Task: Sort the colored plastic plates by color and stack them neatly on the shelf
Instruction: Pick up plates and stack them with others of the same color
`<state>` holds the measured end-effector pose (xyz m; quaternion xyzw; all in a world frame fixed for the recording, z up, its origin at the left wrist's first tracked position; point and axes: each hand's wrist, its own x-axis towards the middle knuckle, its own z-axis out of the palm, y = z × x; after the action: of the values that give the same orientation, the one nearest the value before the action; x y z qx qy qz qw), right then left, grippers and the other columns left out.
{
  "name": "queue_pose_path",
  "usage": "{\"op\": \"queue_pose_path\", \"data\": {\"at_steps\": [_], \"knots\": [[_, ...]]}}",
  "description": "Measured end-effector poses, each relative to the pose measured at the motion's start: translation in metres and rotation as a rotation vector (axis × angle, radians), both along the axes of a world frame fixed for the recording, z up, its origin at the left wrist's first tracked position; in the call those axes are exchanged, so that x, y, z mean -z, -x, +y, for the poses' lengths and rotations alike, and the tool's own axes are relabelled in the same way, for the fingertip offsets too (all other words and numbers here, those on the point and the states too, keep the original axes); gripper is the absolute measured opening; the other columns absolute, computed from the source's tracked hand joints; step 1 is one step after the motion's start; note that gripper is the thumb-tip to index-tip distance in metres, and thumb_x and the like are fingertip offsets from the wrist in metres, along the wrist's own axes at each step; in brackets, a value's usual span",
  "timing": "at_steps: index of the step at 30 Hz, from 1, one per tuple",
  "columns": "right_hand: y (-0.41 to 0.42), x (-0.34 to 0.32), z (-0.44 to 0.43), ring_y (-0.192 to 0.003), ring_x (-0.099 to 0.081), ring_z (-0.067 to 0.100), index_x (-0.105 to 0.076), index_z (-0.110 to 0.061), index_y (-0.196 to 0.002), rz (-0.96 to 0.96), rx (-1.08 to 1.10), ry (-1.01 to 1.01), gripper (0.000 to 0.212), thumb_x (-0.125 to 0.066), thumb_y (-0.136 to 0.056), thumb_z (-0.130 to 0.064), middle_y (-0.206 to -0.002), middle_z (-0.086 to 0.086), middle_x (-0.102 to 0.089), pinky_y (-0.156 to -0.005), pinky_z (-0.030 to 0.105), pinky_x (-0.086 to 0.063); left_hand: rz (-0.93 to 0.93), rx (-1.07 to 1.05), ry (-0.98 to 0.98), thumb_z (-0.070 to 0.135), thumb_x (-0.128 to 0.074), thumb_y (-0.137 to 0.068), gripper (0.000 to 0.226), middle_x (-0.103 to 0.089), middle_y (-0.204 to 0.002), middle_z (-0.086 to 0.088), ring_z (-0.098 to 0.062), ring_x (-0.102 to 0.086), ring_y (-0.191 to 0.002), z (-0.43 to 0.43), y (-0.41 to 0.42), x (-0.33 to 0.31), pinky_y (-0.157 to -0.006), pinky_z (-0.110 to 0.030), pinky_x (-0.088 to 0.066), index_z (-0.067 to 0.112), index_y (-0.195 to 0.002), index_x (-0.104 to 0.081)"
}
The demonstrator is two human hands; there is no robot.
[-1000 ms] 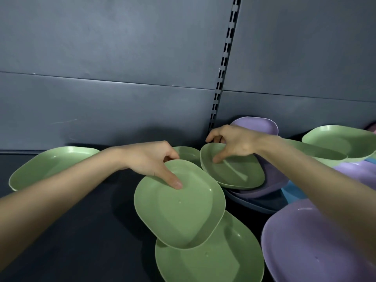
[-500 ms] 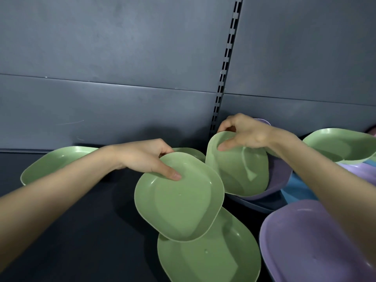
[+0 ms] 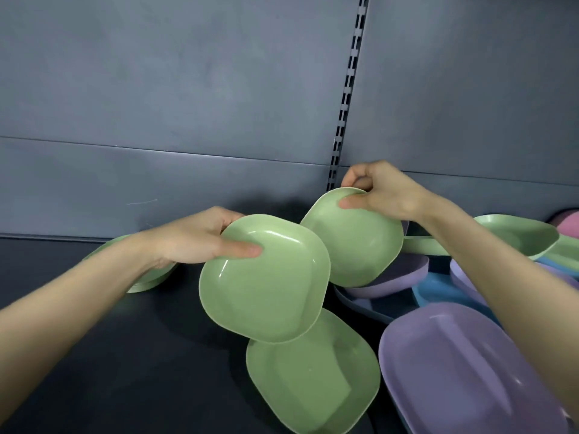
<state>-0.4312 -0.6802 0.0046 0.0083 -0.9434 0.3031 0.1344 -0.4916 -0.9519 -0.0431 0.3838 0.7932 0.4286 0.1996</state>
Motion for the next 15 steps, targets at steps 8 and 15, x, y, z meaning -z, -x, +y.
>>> {"op": "queue_pose_path", "data": {"at_steps": [8, 15], "knots": [[-0.010, -0.001, -0.031, -0.060, -0.057, 0.007, -0.058, -0.013, -0.087, 0.225, -0.051, 0.151, 0.017, -0.072, -0.079, -0.006, -0.074, 0.001, -0.068, -0.059, 0.020, -0.046, 0.029, -0.186, -0.153, 0.018, -0.066, -0.083, 0.023, -0.074, -0.095, 0.005, -0.012, -0.071, -0.086, -0.049, -0.020, -0.003, -0.067, -0.017, -0.054, 0.020, -0.106, -0.068], [0.002, 0.001, -0.085, -0.063, -0.059, 0.004, -0.057, -0.023, -0.085, 0.300, -0.061, 0.183, 0.021, -0.071, -0.081, -0.008, -0.078, -0.008, -0.068, -0.061, 0.017, -0.047, 0.105, -0.283, -0.194, 0.019, -0.068, -0.082, 0.019, -0.075, -0.089, 0.005, -0.009, -0.071, -0.078, -0.104, -0.012, -0.010, -0.060, -0.016, -0.054, 0.023, -0.100, -0.070]]}}
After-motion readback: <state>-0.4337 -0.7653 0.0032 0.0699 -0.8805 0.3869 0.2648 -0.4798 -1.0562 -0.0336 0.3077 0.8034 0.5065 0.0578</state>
